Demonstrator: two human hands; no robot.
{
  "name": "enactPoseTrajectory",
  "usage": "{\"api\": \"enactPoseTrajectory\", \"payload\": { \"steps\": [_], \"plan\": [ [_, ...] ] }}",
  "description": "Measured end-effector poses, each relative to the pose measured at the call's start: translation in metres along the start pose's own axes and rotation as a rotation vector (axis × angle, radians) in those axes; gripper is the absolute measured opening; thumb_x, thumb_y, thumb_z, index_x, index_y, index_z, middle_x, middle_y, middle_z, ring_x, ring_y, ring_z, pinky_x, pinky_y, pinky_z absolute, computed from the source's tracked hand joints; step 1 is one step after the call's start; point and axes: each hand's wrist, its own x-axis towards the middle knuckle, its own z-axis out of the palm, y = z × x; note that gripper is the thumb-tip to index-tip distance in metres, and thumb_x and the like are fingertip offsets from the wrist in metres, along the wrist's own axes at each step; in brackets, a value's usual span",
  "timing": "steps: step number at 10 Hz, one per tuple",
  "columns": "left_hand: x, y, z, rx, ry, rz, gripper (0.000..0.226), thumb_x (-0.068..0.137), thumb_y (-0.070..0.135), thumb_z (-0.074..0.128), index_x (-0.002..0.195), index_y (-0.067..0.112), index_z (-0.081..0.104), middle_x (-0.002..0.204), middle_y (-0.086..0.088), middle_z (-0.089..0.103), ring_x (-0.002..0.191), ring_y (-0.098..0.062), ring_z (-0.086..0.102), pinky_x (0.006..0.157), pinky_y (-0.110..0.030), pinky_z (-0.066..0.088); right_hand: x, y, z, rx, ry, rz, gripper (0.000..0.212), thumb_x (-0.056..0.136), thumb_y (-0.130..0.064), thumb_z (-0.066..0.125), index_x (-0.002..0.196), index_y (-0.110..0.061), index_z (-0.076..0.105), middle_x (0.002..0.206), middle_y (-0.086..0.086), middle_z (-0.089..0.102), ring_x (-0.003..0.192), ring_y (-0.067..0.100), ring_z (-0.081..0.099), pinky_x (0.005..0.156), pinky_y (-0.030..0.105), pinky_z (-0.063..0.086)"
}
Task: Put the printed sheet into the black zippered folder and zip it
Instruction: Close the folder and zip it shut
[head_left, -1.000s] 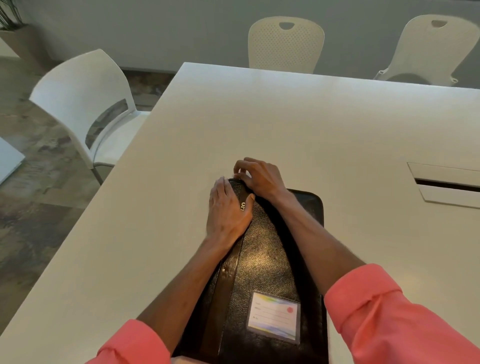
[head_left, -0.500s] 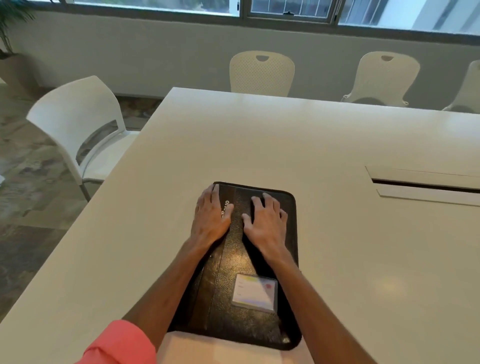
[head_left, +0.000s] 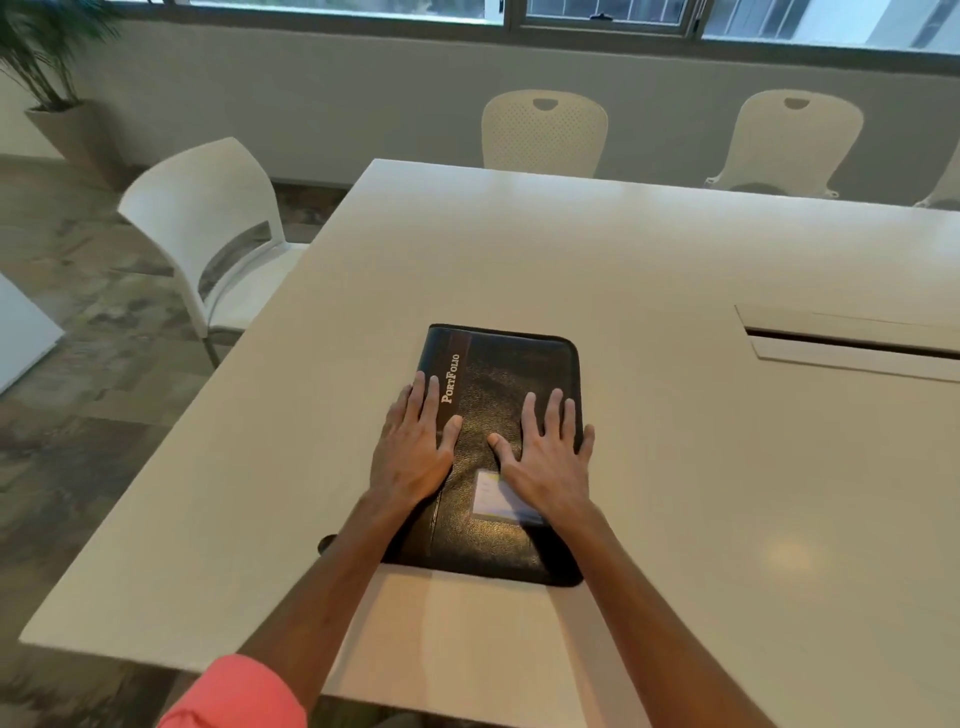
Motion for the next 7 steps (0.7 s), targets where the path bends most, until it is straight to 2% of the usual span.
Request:
{"api": "enactPoseTrajectory", "payload": {
  "steps": [3,5,6,7],
  "plan": [
    [0.010,-0.012,-0.002,0.015,-0.033,0.036,0.078,0.112,0.060,0.026,0.173,0.021,-0.003,0.181,-0.003,-0.008,0.168,-0.023,-0.004,0.134,-0.042,0.001,0.003,-0.008,0.006,-0.016,0.029,0.019,0.089,0.105,-0.078,0.022,0.173,-0.030,-0.009,0.179,0.007,-0.026,0.165,0.027,-0.026,0.132,0.057,-0.015],
    [0.016,-0.012,-0.005,0.053,-0.034,0.092,0.076,0.113,0.058,0.021,0.173,0.019,-0.004,0.181,-0.003,-0.012,0.166,-0.018,-0.015,0.135,-0.041,-0.008,0.004,-0.008,0.003,-0.015,0.003,0.039,0.089,0.105,-0.078,0.025,0.173,-0.033,-0.010,0.178,0.004,-0.027,0.165,0.025,-0.027,0.130,0.056,-0.017],
    [0.019,-0.010,-0.011,0.063,-0.007,0.155,0.073,0.113,0.058,0.019,0.173,0.022,-0.003,0.181,-0.001,-0.010,0.165,-0.017,-0.017,0.135,-0.042,-0.009,0.003,-0.010,0.001,0.027,0.009,0.046,0.084,0.108,-0.073,0.021,0.172,-0.033,-0.014,0.179,0.003,-0.026,0.164,0.022,-0.027,0.129,0.056,-0.019],
    [0.023,-0.005,-0.019,0.090,0.039,0.223,0.072,0.113,0.057,0.017,0.173,0.022,-0.004,0.181,-0.001,-0.011,0.165,-0.017,-0.020,0.135,-0.043,-0.007,0.004,-0.011,-0.007,0.053,0.095,0.034,0.077,0.111,-0.067,0.015,0.171,-0.031,-0.016,0.179,0.002,-0.026,0.163,0.018,-0.029,0.129,0.055,-0.021]
  ]
}}
